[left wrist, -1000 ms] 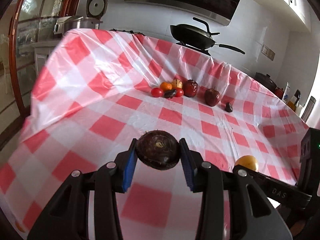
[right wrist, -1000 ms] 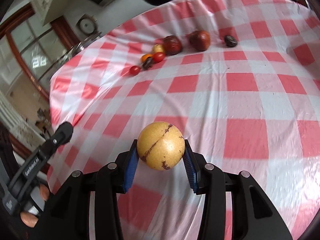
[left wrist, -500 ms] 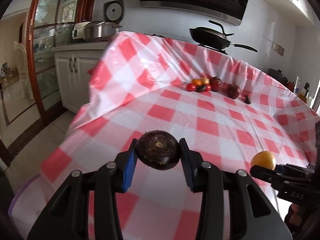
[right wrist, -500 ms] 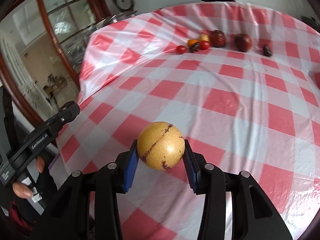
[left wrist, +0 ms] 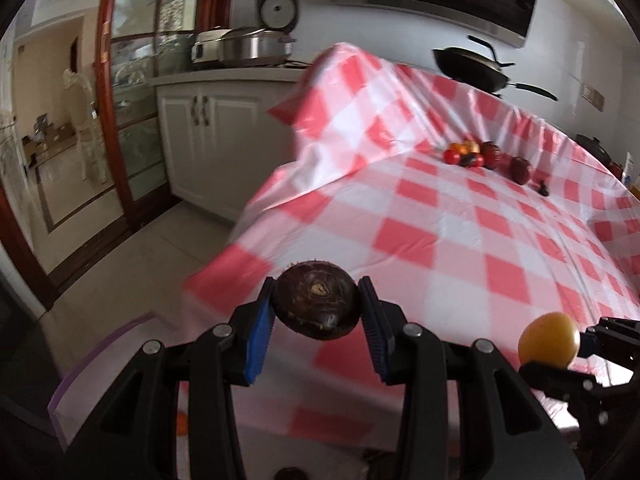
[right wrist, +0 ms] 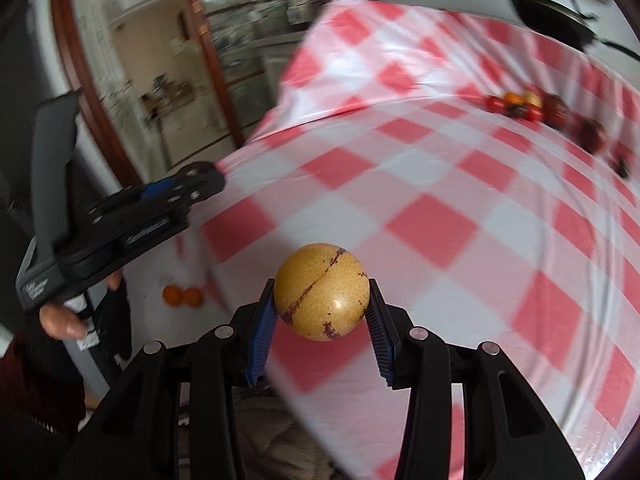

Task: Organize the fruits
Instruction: 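Carry the yellow fruit and dark fruit in both grippers over the white box, then open the right gripper to drop the yellow fruit while the left drops the dark fruit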

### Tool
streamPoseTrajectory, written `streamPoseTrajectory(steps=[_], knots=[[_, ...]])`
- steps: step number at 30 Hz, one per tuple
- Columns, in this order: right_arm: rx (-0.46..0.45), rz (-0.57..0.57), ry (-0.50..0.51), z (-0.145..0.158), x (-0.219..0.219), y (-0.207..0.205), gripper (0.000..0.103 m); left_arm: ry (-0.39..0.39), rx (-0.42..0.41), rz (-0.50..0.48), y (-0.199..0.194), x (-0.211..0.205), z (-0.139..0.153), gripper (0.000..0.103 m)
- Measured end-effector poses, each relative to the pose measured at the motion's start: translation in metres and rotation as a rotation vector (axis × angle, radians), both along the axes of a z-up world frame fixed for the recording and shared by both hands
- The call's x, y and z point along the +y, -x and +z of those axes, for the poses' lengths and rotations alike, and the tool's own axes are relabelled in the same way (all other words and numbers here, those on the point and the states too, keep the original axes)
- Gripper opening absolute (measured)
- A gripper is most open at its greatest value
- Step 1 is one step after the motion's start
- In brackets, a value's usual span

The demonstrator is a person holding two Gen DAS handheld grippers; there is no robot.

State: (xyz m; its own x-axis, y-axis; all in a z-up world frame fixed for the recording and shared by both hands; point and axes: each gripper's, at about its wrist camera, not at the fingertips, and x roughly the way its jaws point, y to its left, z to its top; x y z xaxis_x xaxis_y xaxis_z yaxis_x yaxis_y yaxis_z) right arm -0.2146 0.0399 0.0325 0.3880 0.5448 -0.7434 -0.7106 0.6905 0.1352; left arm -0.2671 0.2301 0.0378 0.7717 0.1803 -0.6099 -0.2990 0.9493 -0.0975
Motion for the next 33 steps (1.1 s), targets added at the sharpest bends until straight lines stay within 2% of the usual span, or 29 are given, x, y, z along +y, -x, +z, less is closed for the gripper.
streamPoseTrajectory(steps=[11,18,21,24,28,33], knots=[[-0.052,0.284,0.109,-0.013,0.079,0.055,0.043,0.003,0.037,0.136,0.063,0.057,-0.014,0.042],[-0.059,0.518,0.199,-0.037,0.14,0.101,0.043,0.051,0.098,0.234,0.092,0.096,-0.044,0.042],[-0.057,0.596,0.256,-0.055,0.162,0.116,0.043,0.057,0.158,0.259,0.091,0.109,-0.064,0.042],[-0.063,0.661,0.349,-0.088,0.185,0.126,0.043,0.061,0.239,0.269,0.084,0.119,-0.086,0.042],[-0.019,0.66,0.446,-0.131,0.205,0.119,0.043,0.064,0.358,0.29,0.075,0.131,-0.117,0.042],[0.012,0.623,0.521,-0.163,0.226,0.105,0.043,0.099,0.469,0.303,0.069,0.141,-0.149,0.042]])
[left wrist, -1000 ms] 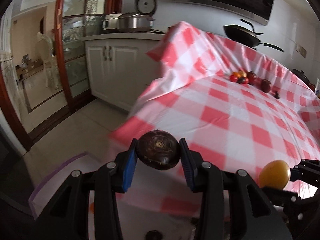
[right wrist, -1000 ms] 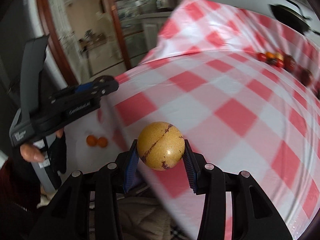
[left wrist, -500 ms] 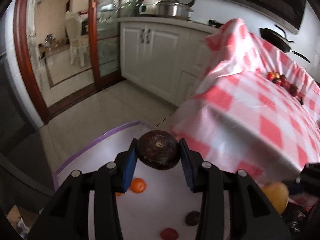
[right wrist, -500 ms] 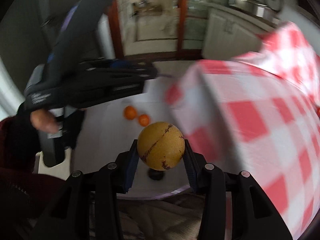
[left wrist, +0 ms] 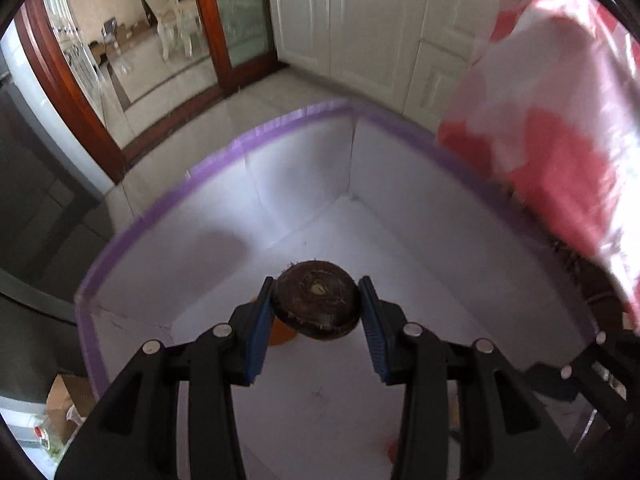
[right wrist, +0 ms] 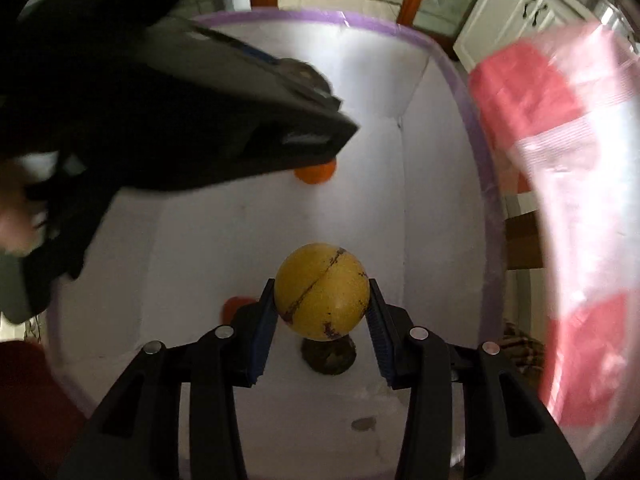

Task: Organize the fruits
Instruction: 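Open the right gripper to drop the yellow fruit while the left drops the dark fruit, then move both open grippers back toward the fruits on the checked cloth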

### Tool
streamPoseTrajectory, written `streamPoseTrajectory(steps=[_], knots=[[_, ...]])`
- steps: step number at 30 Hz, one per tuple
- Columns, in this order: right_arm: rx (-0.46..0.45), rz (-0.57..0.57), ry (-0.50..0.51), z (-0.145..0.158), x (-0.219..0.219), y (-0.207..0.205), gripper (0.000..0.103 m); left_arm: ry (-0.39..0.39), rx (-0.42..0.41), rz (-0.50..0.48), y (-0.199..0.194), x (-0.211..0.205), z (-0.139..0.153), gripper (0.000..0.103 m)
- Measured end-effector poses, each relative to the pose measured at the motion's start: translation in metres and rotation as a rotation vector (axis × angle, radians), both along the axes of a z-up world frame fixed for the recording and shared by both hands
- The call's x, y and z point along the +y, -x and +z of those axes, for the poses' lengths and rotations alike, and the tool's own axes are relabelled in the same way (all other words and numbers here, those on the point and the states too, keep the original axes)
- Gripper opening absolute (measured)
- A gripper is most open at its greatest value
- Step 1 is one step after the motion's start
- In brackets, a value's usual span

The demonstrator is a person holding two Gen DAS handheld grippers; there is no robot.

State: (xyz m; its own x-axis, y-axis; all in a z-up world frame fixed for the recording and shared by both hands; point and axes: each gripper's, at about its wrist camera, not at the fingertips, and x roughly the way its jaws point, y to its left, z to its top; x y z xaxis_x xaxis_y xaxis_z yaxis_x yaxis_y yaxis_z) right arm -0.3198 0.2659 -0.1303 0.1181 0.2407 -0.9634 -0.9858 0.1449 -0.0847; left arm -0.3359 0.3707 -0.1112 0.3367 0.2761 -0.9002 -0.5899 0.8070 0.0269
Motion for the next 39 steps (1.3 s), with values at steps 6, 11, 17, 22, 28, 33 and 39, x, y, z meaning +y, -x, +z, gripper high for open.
streamPoseTrajectory(steps=[6,11,17,22,28,33,39], knots=[[0.001,-0.003,0.056,-0.021,0.008,0.0,0.043,0.054,0.061,0.043,0.001,0.014,-0.025,0.042],[-0.002,-0.004,0.062,-0.023,0.008,0.004,0.043,0.072,0.075,0.068,0.005,0.019,-0.034,0.042],[-0.005,-0.007,0.035,-0.011,0.005,0.005,0.047,0.069,0.07,0.083,0.006,0.021,-0.027,0.048],[-0.007,0.012,-0.068,0.023,-0.001,0.002,0.061,0.032,0.015,0.132,0.012,0.028,0.0,0.077],[0.034,0.003,-0.367,0.132,-0.031,0.001,0.067,-0.119,-0.208,0.193,0.024,0.029,0.087,0.091],[-0.038,-0.063,-0.677,0.227,-0.108,-0.017,0.086,-0.277,-0.484,0.125,0.015,-0.016,0.187,0.101],[-0.232,-0.41,-0.806,0.267,-0.242,-0.088,0.087,-0.219,-0.615,-0.177,-0.055,-0.119,0.24,0.101]])
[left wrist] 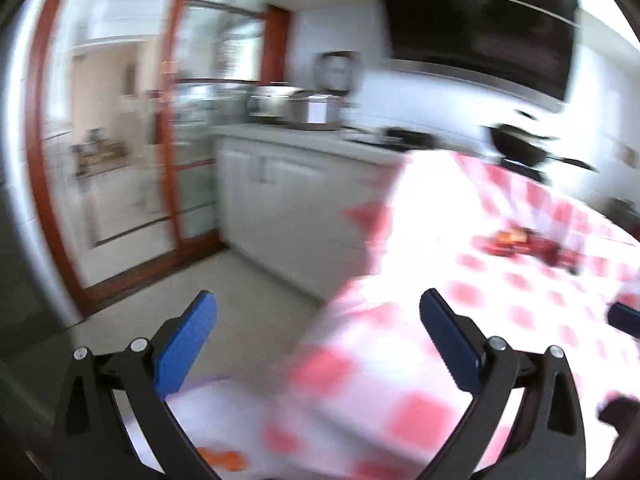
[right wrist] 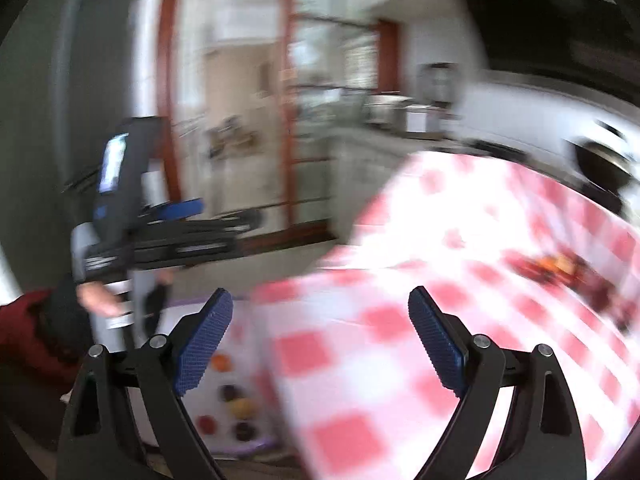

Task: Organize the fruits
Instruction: 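Move both open grippers back toward the fruits on the checked cloth, then grasp the large red apple with the right gripper while the left approaches the red tomato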

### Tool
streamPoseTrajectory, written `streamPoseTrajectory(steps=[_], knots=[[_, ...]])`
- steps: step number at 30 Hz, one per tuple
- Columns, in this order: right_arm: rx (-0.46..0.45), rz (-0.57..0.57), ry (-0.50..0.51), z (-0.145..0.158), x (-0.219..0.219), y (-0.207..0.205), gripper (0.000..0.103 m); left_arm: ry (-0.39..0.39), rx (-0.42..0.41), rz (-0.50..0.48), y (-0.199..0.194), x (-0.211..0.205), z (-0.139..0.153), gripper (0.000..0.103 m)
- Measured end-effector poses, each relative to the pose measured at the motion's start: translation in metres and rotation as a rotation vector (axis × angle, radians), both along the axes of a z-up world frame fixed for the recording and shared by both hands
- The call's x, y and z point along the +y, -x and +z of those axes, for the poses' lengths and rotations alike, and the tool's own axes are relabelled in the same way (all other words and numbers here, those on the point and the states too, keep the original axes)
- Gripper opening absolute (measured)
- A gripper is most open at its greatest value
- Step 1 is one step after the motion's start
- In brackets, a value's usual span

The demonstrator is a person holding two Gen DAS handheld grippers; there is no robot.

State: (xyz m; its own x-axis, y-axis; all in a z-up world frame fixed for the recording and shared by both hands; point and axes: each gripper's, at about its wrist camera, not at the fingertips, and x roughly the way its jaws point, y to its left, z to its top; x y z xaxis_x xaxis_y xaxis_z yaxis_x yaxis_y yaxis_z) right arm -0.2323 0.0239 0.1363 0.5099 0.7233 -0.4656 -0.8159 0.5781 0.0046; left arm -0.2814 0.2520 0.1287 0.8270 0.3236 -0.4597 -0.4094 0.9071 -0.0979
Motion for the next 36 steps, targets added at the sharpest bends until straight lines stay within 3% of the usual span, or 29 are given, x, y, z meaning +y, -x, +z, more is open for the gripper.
streamPoseTrajectory(steps=[4,7,14,17,23,26,30,32,36], knots=[[0.058,-0.252,-0.028,-0.014,-0.076,-0.05,0.087,0.032,-0.022,-0.215,-0.07,-0.076,0.01,0.101],[0.098,-0.407,-0.058,-0.023,-0.131,-0.083,0.087,0.019,-0.038,-0.303,-0.136,-0.128,0.007,0.101],[0.176,-0.692,-0.055,-0.051,-0.231,-0.179,0.087,0.203,0.058,-0.276,-0.304,-0.2,-0.038,0.101],[0.251,-0.77,-0.099,-0.059,-0.261,-0.216,0.087,0.24,0.056,-0.271,-0.348,-0.22,-0.055,0.101],[0.302,-0.814,-0.172,-0.079,-0.286,-0.25,0.087,0.279,0.052,-0.294,-0.385,-0.238,-0.074,0.101],[0.333,-0.795,-0.17,-0.087,-0.282,-0.253,0.087,0.299,0.045,-0.317,-0.38,-0.229,-0.073,0.101],[0.297,-0.76,-0.058,-0.086,-0.249,-0.286,0.087,0.286,-0.065,-0.286,-0.364,-0.209,-0.062,0.101],[0.286,-0.768,0.019,-0.086,-0.23,-0.314,0.087,0.297,-0.064,-0.225,-0.364,-0.197,-0.064,0.101],[0.358,-0.787,0.147,-0.106,-0.2,-0.391,0.087,0.375,-0.047,-0.062,-0.364,-0.165,-0.072,0.101]])
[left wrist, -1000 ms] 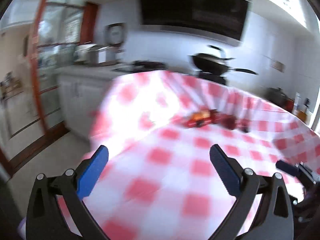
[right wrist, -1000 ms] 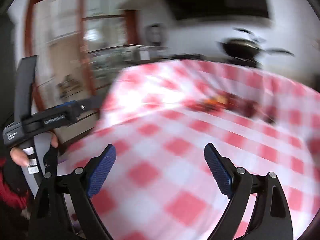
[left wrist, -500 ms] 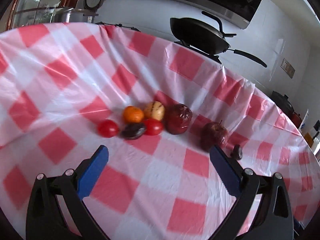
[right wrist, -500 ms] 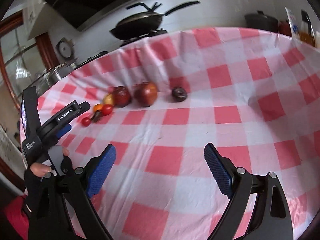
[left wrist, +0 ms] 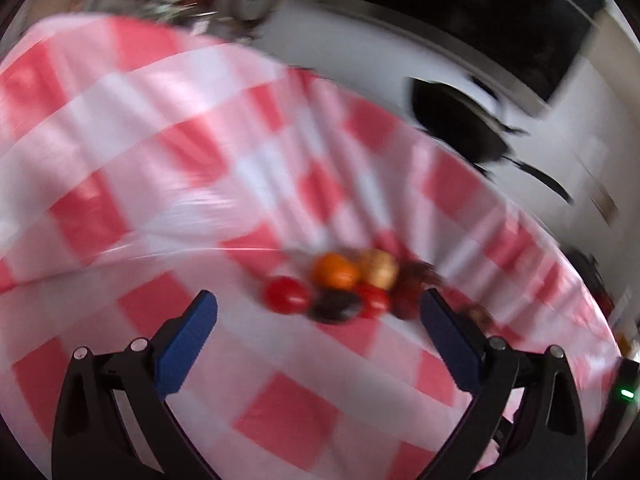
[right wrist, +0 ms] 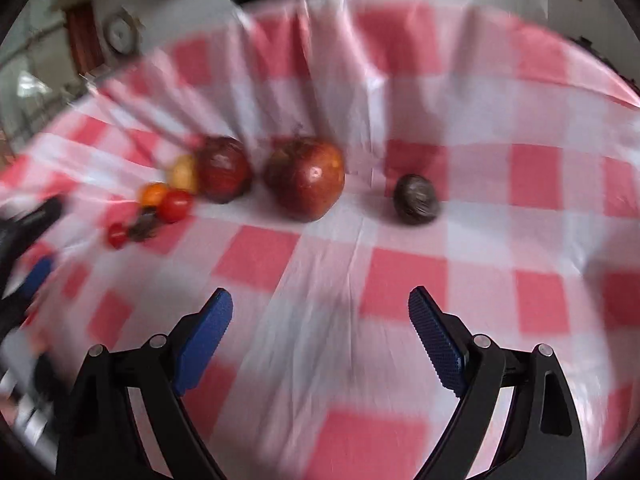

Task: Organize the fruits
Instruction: 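Grasp the large red apple with the right gripper while the left approaches the red tomato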

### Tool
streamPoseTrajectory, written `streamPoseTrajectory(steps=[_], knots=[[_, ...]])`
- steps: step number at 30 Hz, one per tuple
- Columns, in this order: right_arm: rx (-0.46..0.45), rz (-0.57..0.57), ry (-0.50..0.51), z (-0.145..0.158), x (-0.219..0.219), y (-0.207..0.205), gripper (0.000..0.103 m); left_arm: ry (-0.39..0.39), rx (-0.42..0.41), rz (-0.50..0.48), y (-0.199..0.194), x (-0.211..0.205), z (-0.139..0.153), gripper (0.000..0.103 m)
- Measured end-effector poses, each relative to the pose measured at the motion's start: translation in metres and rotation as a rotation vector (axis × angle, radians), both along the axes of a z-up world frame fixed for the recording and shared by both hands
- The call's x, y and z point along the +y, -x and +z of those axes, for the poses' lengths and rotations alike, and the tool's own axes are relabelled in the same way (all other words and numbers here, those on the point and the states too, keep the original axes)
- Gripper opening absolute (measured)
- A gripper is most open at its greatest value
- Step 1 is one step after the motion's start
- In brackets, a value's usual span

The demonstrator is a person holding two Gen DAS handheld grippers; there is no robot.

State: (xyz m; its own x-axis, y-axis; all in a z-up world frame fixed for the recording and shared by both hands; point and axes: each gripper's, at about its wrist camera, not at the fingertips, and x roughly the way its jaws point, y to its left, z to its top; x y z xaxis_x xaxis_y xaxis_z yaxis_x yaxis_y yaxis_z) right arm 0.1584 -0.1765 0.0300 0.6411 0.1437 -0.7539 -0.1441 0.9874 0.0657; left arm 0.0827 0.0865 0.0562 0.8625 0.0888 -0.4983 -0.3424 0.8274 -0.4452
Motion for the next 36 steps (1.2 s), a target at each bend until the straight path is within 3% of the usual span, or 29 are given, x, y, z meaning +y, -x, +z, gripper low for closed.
streamPoseTrajectory(steps=[6,11,15,16,19,23,28,31,32,34,36], knots=[[-0.011,0.016,0.111,-0.007,0.036,-0.064,0.087,0.104,0.046,0.156,0.001,0.032,-0.013,0.101],[0.039,-0.007,0.157,-0.017,0.045,-0.097,0.084,0.126,0.07,0.168,0.0,0.037,-0.017,0.101],[0.045,-0.007,0.079,-0.017,0.038,-0.104,0.063,0.127,0.104,0.165,-0.004,0.037,-0.022,0.101],[0.042,-0.007,0.081,-0.017,0.037,-0.104,0.063,0.127,0.11,0.149,-0.005,0.035,-0.023,0.101],[0.037,0.003,0.052,-0.016,0.035,-0.086,0.062,0.085,0.128,0.068,-0.012,0.023,-0.022,0.101],[0.006,-0.03,-0.066,-0.009,0.023,-0.042,0.062,0.007,0.152,-0.035,-0.02,0.004,-0.02,0.101],[-0.025,-0.076,-0.218,-0.01,0.008,0.015,0.062,0.019,0.19,-0.046,-0.028,0.009,-0.023,0.101],[-0.032,-0.091,-0.259,-0.013,0.002,0.026,0.062,-0.054,0.231,-0.102,-0.042,0.01,-0.022,0.101],[-0.035,-0.078,-0.289,-0.013,-0.001,0.026,0.063,-0.11,0.256,-0.128,-0.047,0.012,-0.021,0.101],[-0.014,-0.078,-0.339,-0.015,-0.007,0.024,0.063,-0.175,0.291,-0.112,-0.051,0.019,-0.02,0.1],[-0.003,-0.094,-0.346,-0.017,-0.011,0.027,0.063,-0.178,0.316,-0.163,-0.055,0.025,-0.022,0.099]])
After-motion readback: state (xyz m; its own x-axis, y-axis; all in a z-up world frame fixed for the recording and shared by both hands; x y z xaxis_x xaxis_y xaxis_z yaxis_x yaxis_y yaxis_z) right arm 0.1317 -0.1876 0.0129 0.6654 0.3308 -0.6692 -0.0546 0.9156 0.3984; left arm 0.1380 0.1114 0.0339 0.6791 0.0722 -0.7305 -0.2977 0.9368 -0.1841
